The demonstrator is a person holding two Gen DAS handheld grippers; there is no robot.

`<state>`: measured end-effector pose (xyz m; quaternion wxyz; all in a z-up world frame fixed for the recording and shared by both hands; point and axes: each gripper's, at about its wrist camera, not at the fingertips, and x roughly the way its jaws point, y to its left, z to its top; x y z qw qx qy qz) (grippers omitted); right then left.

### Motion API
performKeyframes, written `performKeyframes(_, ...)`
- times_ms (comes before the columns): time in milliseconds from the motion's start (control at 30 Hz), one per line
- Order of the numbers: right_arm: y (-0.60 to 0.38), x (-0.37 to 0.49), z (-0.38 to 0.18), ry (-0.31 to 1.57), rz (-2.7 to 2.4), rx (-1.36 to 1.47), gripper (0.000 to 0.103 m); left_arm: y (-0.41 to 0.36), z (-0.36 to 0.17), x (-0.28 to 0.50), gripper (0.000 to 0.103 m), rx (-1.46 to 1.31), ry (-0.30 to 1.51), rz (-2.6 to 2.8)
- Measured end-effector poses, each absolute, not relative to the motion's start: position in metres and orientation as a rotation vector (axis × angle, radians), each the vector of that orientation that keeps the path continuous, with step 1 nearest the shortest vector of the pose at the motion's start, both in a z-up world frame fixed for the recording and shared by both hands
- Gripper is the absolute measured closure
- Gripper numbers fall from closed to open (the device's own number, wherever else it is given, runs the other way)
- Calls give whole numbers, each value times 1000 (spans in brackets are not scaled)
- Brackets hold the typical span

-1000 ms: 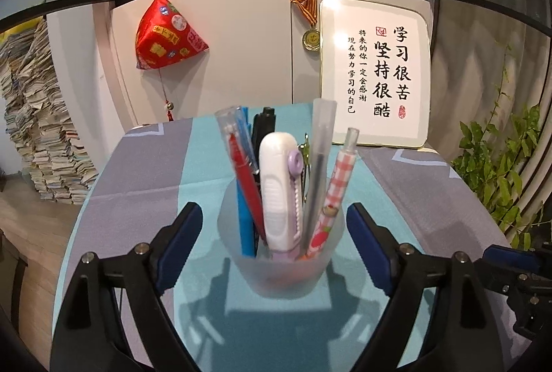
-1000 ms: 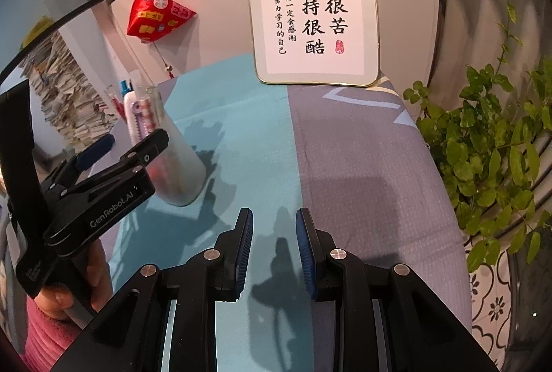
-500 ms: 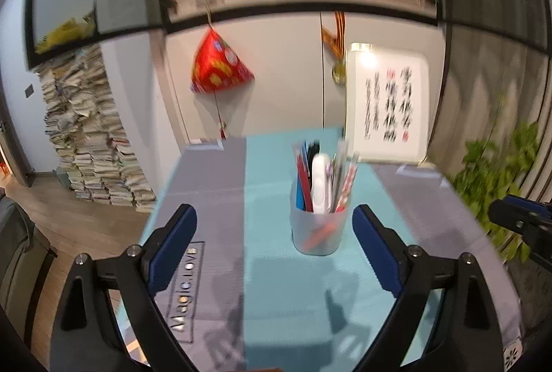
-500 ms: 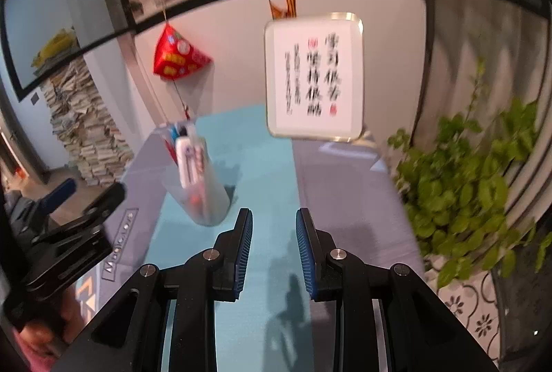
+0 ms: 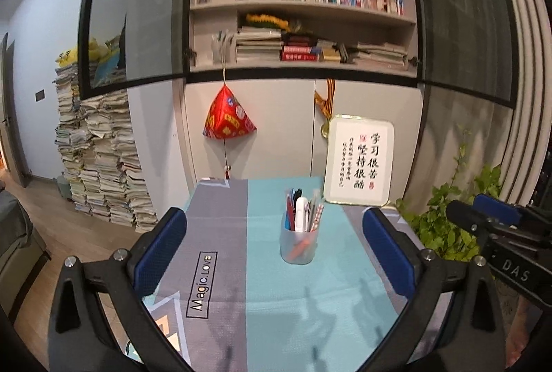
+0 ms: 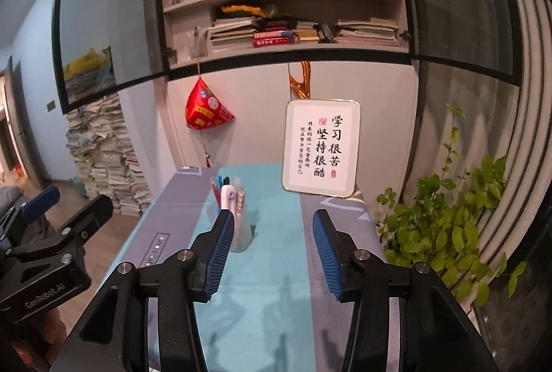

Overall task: Organize stationery
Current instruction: 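Lower the cup onto the table with the left gripper and pull back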

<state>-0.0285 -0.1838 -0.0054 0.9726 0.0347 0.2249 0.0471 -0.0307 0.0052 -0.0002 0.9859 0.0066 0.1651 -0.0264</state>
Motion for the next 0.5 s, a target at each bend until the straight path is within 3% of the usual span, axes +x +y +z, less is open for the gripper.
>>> performKeyframes(500,-184,-49,0,433,99,91,54,3,8,-62,1,20,275,-85)
